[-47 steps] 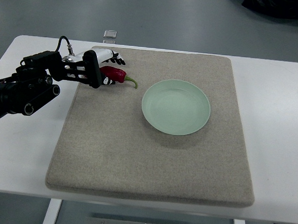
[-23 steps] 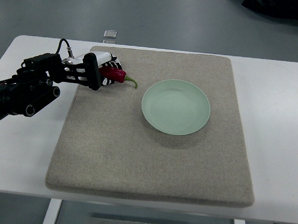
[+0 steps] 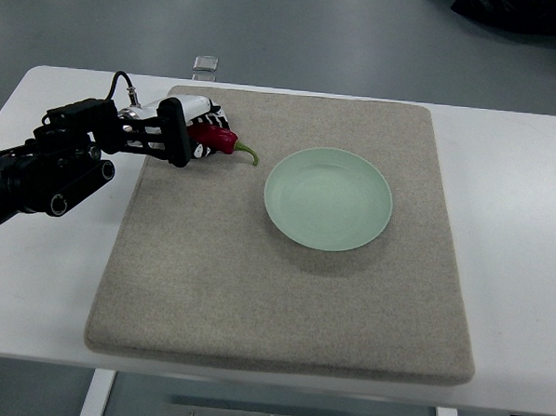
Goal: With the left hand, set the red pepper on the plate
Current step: 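Close the left hand fingers around the red chili pepper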
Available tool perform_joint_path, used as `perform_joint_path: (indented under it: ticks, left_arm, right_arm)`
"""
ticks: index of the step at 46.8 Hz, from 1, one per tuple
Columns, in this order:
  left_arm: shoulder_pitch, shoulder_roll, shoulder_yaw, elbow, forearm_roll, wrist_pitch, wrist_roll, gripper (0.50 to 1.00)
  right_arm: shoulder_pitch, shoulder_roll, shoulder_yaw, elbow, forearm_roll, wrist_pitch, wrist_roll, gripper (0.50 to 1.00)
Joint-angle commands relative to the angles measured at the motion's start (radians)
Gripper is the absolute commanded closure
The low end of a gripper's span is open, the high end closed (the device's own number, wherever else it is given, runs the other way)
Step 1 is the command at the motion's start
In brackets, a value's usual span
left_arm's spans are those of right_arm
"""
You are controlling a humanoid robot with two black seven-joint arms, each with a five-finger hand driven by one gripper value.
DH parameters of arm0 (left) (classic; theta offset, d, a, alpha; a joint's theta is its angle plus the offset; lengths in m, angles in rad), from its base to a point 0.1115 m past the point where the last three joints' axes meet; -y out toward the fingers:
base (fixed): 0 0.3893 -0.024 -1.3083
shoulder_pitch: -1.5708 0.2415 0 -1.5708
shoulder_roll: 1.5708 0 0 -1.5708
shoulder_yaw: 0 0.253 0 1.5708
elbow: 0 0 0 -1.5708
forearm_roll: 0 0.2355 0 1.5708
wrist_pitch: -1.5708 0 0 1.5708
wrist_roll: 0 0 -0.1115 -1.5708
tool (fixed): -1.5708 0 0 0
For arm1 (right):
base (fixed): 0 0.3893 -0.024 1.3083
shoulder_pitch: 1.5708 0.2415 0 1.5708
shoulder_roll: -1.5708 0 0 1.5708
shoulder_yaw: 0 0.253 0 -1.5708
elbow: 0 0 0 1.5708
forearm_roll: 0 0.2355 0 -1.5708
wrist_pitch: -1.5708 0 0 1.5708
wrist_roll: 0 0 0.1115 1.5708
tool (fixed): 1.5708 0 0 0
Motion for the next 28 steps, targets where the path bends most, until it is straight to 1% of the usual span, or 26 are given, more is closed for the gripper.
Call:
perform_joint_path:
  ticks: [1,5,7,10,16,22,28]
  left_arm:
    - [0.000,0.000,0.000,0.000,0.000,0.000,-0.001,0.885]
    - [0.000,0.000,0.000,0.000,-0.001,0.000,-0.001,0.954]
    - [0.000,0.000,0.000,0.000,0.000,0.000,-0.001,0.977]
    - [0.000,0.000,-0.002,-0.002,-0.001,0.002,-0.001,1.000]
    - [0.000,0.000,-0.002,-0.003,-0.001,0.003,-0.001,1.000]
    - [-0.002,0.000,-0.002,-0.006,-0.003,0.034,-0.001,1.000]
    - [-0.002,0.000,-0.014,-0.011,-0.009,0.035,-0.001,1.000]
  right_arm:
    - [-0.001,0.000,0.000,0.000,0.000,0.000,0.000,0.568]
    - [0.000,0.000,0.000,0.000,0.000,0.000,0.000,0.568]
    - [0.000,0.000,0.000,0.000,0.000,0.000,0.000,0.568]
    - [0.000,0.000,0.000,0.000,0.000,0.000,0.000,0.568]
    - [0.000,0.000,0.000,0.000,0.000,0.000,0.000,0.568]
    - [0.000,0.000,0.000,0.000,0.000,0.000,0.000,0.568]
    - [-0.001,0.000,0.000,0.000,0.000,0.000,0.000,0.568]
